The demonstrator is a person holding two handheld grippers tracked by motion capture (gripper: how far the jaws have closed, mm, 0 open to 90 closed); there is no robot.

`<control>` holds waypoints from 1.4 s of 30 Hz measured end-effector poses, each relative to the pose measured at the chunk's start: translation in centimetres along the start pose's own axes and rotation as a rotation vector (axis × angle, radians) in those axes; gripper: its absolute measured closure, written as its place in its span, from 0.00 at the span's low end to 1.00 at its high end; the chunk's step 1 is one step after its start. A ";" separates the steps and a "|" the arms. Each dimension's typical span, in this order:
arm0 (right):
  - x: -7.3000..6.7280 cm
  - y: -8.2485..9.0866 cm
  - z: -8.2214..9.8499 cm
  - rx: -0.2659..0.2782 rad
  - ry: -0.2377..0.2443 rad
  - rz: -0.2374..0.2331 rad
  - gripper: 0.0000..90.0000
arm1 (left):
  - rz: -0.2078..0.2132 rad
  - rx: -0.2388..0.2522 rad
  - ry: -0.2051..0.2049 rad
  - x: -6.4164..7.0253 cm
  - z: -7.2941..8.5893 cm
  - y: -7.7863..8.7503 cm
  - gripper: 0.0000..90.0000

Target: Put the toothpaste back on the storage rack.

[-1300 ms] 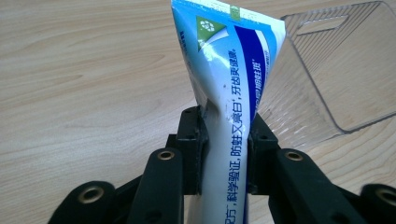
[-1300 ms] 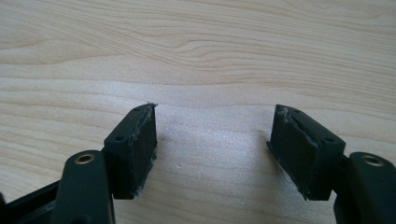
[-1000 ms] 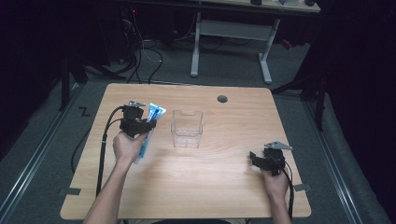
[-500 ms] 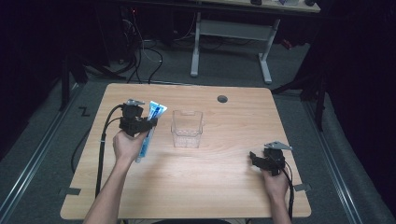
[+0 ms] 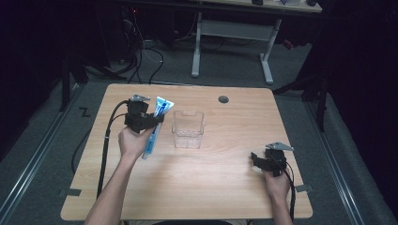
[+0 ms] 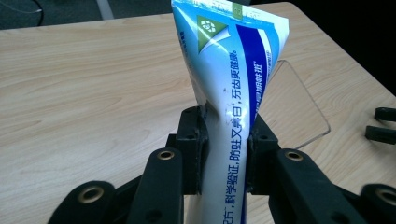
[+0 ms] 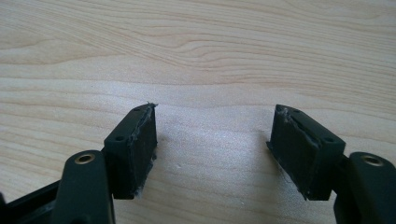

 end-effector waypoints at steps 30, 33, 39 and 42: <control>0.0 0.0 0.0 0.000 0.000 0.000 0.35 | 0.074 0.057 -0.081 4.0 -5.8 -3.4 0.80; 0.0 0.0 0.0 0.000 0.000 0.000 0.35 | 0.067 0.069 -0.095 4.3 -6.6 -3.7 0.80; 0.0 0.0 0.0 0.000 0.000 0.000 0.35 | 0.080 0.102 -0.091 4.8 -7.7 -4.7 0.80; 0.0 0.0 0.0 0.000 0.000 -0.001 0.35 | 0.075 0.108 -0.091 4.7 -7.9 -5.3 0.80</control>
Point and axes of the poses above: each handheld gripper's, and its own axes: y roughly backward along the jaws, z roughly out of its underside, x roughly to its right, the point moved 10 cm from there along -y, roughly forward along the jaws, and after that the axes turned 15 degrees about z, right-handed, at the moved point
